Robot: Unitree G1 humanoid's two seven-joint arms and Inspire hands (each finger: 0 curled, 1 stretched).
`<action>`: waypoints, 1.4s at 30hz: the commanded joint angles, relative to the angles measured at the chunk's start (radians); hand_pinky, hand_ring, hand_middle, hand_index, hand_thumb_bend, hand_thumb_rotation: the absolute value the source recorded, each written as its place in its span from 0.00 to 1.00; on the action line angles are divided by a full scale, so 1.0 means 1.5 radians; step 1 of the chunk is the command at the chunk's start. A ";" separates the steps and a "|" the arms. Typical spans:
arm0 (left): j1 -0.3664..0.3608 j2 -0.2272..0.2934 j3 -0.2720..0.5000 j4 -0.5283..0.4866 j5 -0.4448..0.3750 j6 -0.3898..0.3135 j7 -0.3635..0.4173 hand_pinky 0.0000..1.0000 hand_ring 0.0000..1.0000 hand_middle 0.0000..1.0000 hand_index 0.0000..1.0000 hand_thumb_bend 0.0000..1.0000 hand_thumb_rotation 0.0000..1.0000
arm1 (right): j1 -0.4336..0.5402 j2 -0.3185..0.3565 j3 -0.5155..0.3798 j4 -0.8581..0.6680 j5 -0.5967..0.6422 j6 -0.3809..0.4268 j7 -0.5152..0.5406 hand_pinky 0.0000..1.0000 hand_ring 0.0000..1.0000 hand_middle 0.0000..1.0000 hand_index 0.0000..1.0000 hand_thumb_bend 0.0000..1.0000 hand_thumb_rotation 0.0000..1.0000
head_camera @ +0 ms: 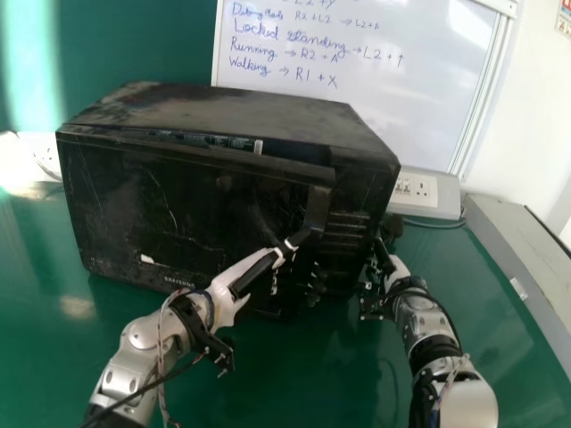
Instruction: Open the door of oven
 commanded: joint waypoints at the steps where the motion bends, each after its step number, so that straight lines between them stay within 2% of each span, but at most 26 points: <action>1: 0.014 -0.001 -0.015 -0.053 -0.009 0.001 -0.001 0.04 0.42 0.49 0.49 0.50 0.00 | 0.012 0.007 -0.006 0.007 0.006 0.012 0.005 0.53 0.60 0.74 0.83 0.50 0.42; 5: 0.040 0.010 -0.025 -0.113 -0.009 0.021 0.003 0.04 0.42 0.49 0.49 0.50 0.00 | 0.011 0.007 -0.004 0.008 0.002 0.012 -0.002 0.51 0.58 0.73 0.82 0.52 0.39; 10: 0.070 0.028 -0.033 -0.187 -0.010 0.061 0.012 0.04 0.42 0.49 0.50 0.50 0.00 | 0.012 0.005 -0.005 0.009 0.003 0.010 0.005 0.50 0.59 0.75 0.83 0.53 0.42; 13: 0.087 0.038 -0.032 -0.224 -0.012 0.068 0.014 0.05 0.43 0.48 0.49 0.50 0.00 | 0.012 0.006 -0.003 0.009 0.000 0.009 0.002 0.51 0.58 0.74 0.83 0.53 0.41; 16: 0.107 0.042 -0.023 -0.259 -0.028 0.067 0.014 0.05 0.43 0.48 0.49 0.50 0.00 | 0.010 0.006 -0.009 0.010 0.006 0.013 0.001 0.53 0.59 0.75 0.83 0.52 0.39; 22: 0.137 0.059 -0.015 -0.336 -0.062 0.108 0.019 0.05 0.43 0.48 0.49 0.50 0.00 | 0.012 0.006 -0.014 0.009 0.007 0.010 0.006 0.51 0.60 0.75 0.82 0.52 0.38; 27: 0.159 0.083 -0.009 -0.401 -0.076 0.139 0.026 0.05 0.43 0.48 0.49 0.50 0.00 | 0.010 0.006 -0.011 0.010 0.002 0.012 0.002 0.48 0.56 0.74 0.83 0.53 0.36; 29: 0.167 0.095 -0.006 -0.417 -0.079 0.137 0.023 0.05 0.43 0.48 0.49 0.50 0.00 | 0.010 0.005 -0.009 0.010 0.000 0.013 0.007 0.50 0.59 0.76 0.84 0.52 0.39; 34: 0.179 0.120 0.003 -0.440 -0.095 0.131 0.021 0.05 0.43 0.48 0.49 0.50 0.00 | 0.008 0.007 -0.016 0.010 0.007 0.017 0.001 0.51 0.59 0.75 0.83 0.52 0.36; 38: 0.184 0.130 0.017 -0.445 -0.131 0.145 0.011 0.05 0.43 0.48 0.49 0.50 0.00 | 0.008 0.008 -0.014 0.009 0.004 0.018 0.002 0.49 0.60 0.75 0.82 0.51 0.37; 42: 0.197 0.147 0.034 -0.452 -0.168 0.147 -0.007 0.05 0.43 0.48 0.50 0.50 0.00 | 0.009 0.008 -0.009 0.008 0.000 0.012 0.003 0.52 0.61 0.76 0.83 0.51 0.38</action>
